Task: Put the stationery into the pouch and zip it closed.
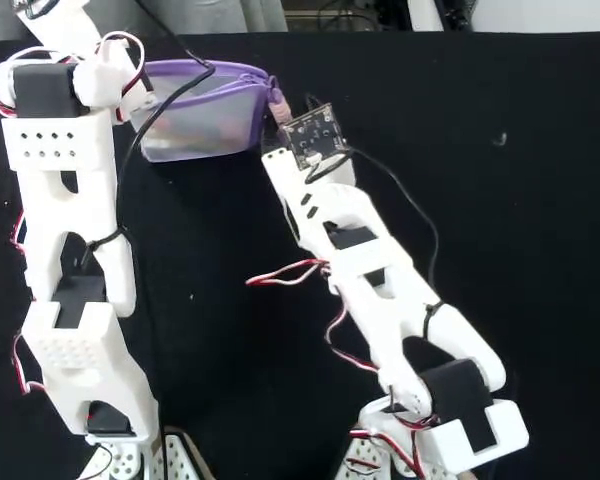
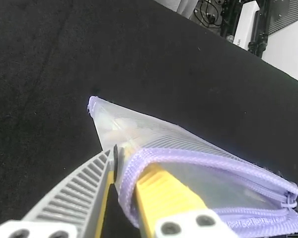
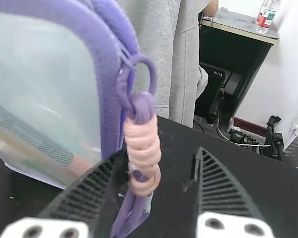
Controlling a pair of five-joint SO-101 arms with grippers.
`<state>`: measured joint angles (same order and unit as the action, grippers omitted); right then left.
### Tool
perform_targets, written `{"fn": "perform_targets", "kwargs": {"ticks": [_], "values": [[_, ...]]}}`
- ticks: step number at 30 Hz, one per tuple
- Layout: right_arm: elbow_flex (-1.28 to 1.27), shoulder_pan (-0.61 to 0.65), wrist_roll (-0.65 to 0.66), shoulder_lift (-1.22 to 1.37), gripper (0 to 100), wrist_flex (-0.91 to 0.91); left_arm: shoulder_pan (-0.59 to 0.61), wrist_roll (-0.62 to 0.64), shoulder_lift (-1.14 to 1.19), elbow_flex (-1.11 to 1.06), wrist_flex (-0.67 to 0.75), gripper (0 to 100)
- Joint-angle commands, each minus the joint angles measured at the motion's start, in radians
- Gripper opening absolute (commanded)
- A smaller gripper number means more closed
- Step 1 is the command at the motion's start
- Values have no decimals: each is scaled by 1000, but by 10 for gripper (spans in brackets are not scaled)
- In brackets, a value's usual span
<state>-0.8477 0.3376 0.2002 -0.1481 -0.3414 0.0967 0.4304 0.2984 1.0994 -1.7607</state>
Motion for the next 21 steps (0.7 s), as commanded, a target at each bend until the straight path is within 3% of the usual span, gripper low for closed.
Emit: {"fn": "perform_targets", "kwargs": {"ticks": [1, 8, 21], "values": [[53, -6, 6, -87, 172, -18, -1, 12, -86, 18, 0, 29], [-4, 17, 8, -199, 156, -18, -1, 12, -86, 18, 0, 29], [25, 9, 8, -77, 153, -18, -1, 12, -86, 15, 0, 29]]}}
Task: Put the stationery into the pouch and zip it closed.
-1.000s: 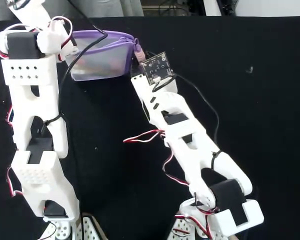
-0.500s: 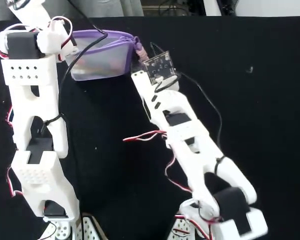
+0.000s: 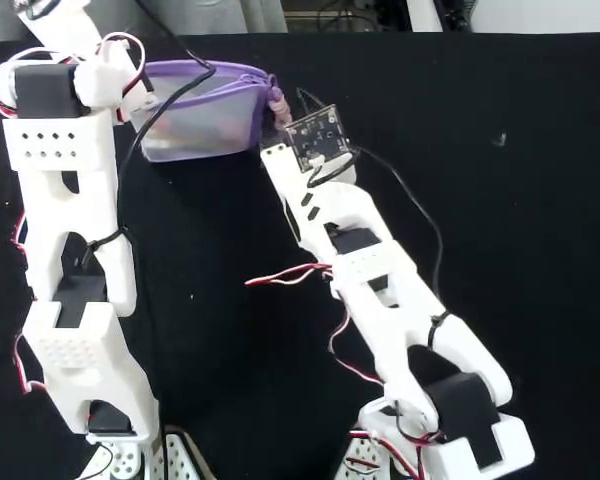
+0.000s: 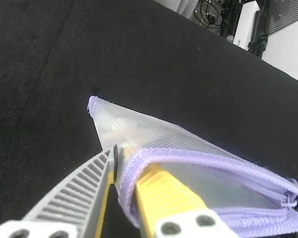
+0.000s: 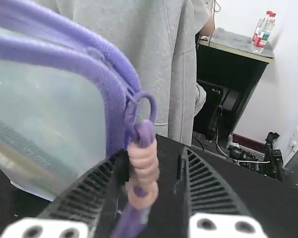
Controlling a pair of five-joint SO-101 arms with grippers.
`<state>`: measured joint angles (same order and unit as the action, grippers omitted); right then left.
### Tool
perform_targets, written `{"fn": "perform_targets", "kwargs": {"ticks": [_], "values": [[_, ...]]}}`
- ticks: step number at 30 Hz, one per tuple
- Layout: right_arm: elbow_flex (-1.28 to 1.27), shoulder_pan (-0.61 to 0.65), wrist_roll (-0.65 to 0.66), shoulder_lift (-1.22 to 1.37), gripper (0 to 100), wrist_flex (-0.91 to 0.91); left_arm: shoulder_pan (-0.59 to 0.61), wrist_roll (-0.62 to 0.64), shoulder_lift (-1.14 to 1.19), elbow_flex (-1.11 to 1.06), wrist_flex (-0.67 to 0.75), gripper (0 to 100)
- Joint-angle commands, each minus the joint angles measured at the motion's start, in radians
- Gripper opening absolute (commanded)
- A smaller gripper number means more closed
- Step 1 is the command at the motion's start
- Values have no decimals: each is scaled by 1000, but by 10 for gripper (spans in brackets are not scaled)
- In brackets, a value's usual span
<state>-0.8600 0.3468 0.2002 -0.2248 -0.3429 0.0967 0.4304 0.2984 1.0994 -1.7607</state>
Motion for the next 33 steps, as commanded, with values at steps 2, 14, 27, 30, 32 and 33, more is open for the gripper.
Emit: {"fn": "perform_targets", "kwargs": {"ticks": [2, 14, 27, 30, 32, 33], "values": [[36, 0, 8, -5, 152, -17, -1, 12, -86, 15, 0, 29], [79, 0, 8, 22, 152, -17, -1, 12, -86, 12, 0, 29], [113, 0, 9, 81, 89, -23, -1, 12, -86, 12, 0, 29], [124, -5, 9, 82, 28, -23, -1, 12, -86, 12, 0, 29], [125, -9, 11, 82, 19, -23, -1, 12, -86, 12, 0, 29], [125, -15, 21, 82, 18, -23, -1, 12, -86, 12, 0, 29]]}}
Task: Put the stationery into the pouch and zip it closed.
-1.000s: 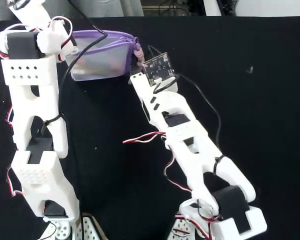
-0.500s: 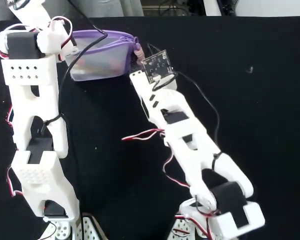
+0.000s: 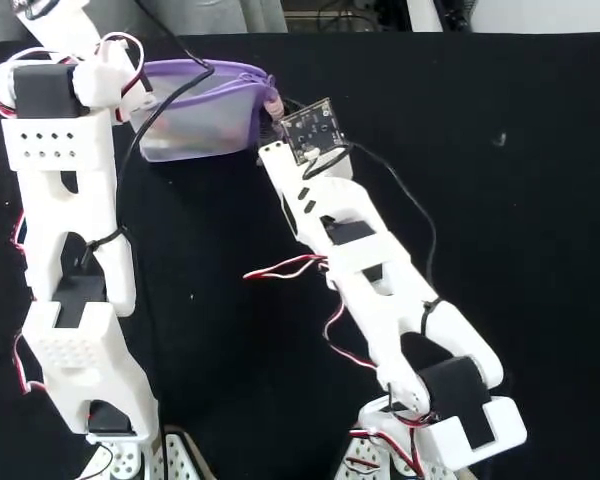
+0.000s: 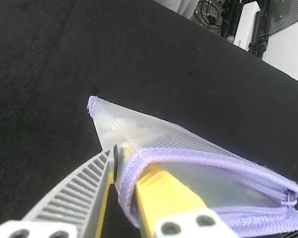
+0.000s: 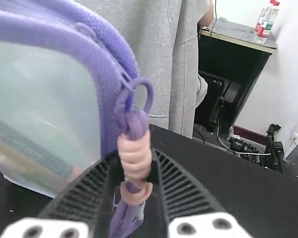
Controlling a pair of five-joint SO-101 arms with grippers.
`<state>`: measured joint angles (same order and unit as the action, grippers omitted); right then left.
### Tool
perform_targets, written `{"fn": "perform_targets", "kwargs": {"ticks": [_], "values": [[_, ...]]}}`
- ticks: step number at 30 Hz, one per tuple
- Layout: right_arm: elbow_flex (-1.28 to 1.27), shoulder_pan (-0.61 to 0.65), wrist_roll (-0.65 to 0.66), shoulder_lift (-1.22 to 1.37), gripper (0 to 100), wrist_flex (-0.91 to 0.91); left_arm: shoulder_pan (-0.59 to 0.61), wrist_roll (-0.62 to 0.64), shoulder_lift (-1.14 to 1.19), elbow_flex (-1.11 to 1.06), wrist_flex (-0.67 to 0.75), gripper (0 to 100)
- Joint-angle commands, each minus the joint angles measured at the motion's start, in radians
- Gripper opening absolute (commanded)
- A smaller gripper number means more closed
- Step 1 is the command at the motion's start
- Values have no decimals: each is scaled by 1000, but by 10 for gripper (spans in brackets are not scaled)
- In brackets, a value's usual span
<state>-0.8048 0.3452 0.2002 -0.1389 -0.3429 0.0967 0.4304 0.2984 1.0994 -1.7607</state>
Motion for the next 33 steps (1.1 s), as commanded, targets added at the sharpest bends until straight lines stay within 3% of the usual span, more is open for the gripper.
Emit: {"fn": "perform_targets", "kwargs": {"ticks": [1, 8, 14, 18, 33], "values": [[68, -15, 41, -5, 18, -23, -1, 12, -86, 12, 0, 29], [18, -18, 114, -101, 11, 28, -1, 11, -86, 16, 0, 34], [16, -14, 112, -363, 11, 321, -16, 11, -86, 13, 0, 151], [68, -14, 110, -472, 11, 516, -44, 5, -86, 15, 0, 156], [414, -14, 107, -483, 11, 930, -50, -104, -400, 173, 2, 177]]}}
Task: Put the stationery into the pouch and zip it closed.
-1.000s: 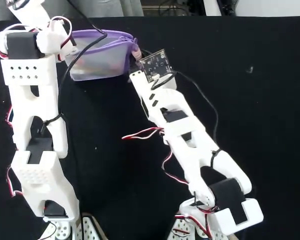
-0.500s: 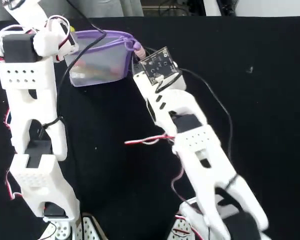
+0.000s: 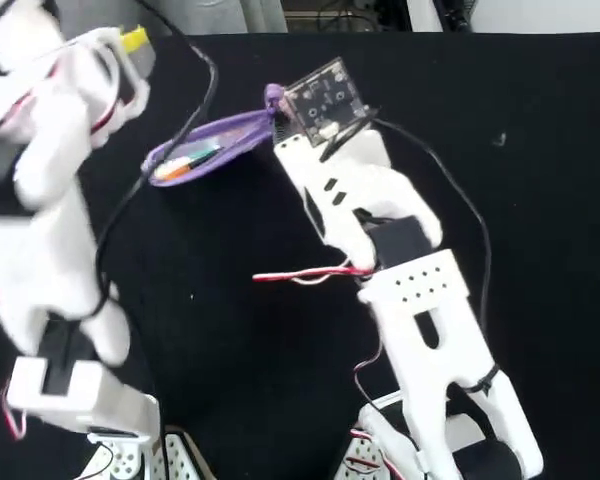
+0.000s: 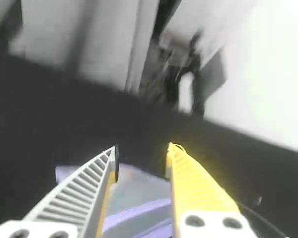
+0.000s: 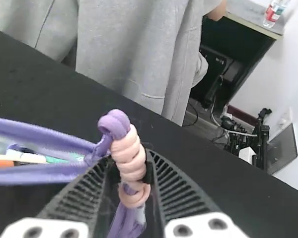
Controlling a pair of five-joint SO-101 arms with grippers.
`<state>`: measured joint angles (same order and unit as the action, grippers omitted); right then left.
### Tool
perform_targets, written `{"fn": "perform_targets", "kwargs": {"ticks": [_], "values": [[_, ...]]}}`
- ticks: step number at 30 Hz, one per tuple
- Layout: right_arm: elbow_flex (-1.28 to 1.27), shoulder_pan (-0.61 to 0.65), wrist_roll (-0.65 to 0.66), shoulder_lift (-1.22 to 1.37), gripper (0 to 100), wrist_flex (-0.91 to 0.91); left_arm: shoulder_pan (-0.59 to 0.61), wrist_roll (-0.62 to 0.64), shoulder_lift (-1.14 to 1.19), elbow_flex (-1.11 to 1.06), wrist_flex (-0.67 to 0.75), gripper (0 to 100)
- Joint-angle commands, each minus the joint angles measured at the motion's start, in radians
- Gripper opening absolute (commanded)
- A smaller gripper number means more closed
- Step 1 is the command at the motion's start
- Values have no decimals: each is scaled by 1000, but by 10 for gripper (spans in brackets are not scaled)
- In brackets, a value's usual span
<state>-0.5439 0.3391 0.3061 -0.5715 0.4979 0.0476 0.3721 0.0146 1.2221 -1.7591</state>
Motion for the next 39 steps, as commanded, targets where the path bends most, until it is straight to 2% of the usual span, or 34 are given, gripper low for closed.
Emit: {"fn": "perform_targets", "kwargs": {"ticks": [1, 7, 12, 19, 26, 31, 34, 39], "values": [[183, -8, 2, -50, 11, 120, 19, -46, -138, 30, 0, 177], [375, -8, 0, -48, 11, 285, 140, -41, -233, -214, 0, 177], [524, 0, 0, -48, 11, 473, 148, -38, -304, -466, 0, 177], [707, 140, 9, -1, 11, 697, 142, 21, -377, -677, 2, 180], [737, 175, 9, 208, 11, 671, 137, -28, -476, -875, 2, 181], [736, 173, 9, 271, 11, 629, -1, -92, -580, -1089, 5, 181], [737, 170, 9, 269, 11, 629, -51, -121, -675, -1224, 68, 181], [753, 170, 9, 269, 11, 631, -61, -149, -910, -1484, 199, 183]]}}
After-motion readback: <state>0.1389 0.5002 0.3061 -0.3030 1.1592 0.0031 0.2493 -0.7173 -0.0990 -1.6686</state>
